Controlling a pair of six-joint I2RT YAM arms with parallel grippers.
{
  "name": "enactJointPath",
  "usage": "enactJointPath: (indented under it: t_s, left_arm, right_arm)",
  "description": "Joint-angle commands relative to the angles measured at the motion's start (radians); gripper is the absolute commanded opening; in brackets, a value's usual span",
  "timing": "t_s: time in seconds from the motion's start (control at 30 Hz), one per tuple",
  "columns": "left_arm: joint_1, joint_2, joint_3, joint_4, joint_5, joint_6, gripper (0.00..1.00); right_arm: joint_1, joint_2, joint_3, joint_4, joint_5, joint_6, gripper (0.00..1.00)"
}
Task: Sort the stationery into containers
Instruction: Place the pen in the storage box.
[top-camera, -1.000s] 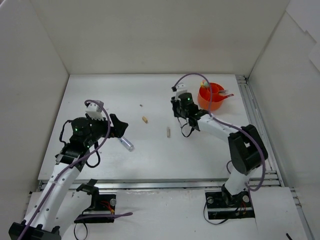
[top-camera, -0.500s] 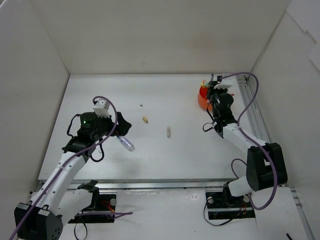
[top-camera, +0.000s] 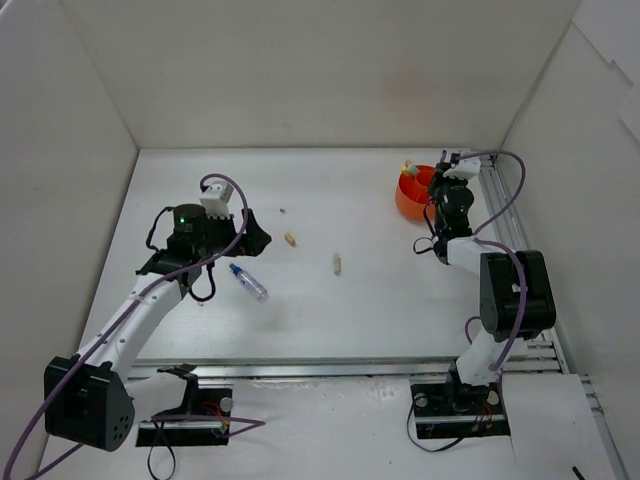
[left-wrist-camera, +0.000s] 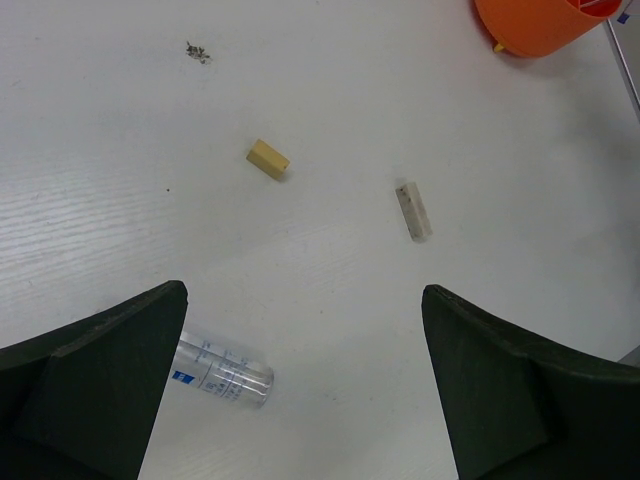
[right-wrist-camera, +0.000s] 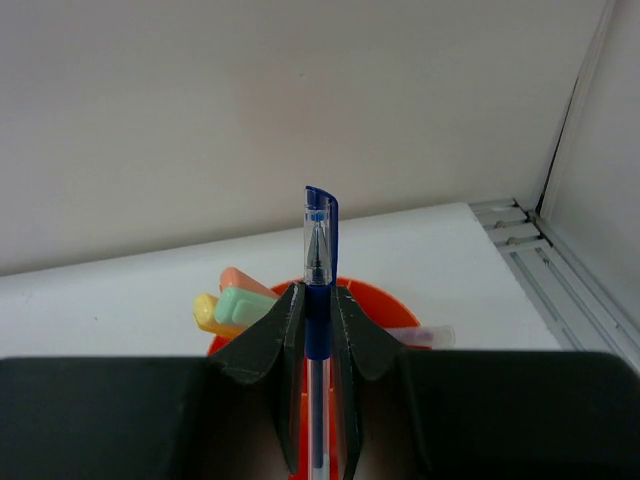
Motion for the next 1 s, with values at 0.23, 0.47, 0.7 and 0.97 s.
enactJointPath:
  t_s: [0.23, 0.47, 0.7, 0.97]
  left_arm:
    - [-0.006, 0.039, 0.041, 0.12, 0.023, 0.001, 1.0]
    - [-0.015, 0.07, 0.05, 0.138, 0.034, -0.016, 1.0]
    - [-0.015, 0.079, 0.051, 0.148, 0.043, -0.022, 1.0]
    - [-0.015, 0.087, 0.065, 0.148, 0.043, -0.011, 1.0]
  right_arm:
    - [-0.038, 0.096, 0.02, 0.369, -0.052, 0.04, 0.0]
    - [-0.049, 0.075, 0.028, 0.421, -0.114, 0.098, 0.0]
    - [-0.05, 0.003, 0.02, 0.378, -0.16, 0.068, 0.0]
    - [-0.088, 0.032, 0.074, 0.378, -0.163, 0.072, 0.0]
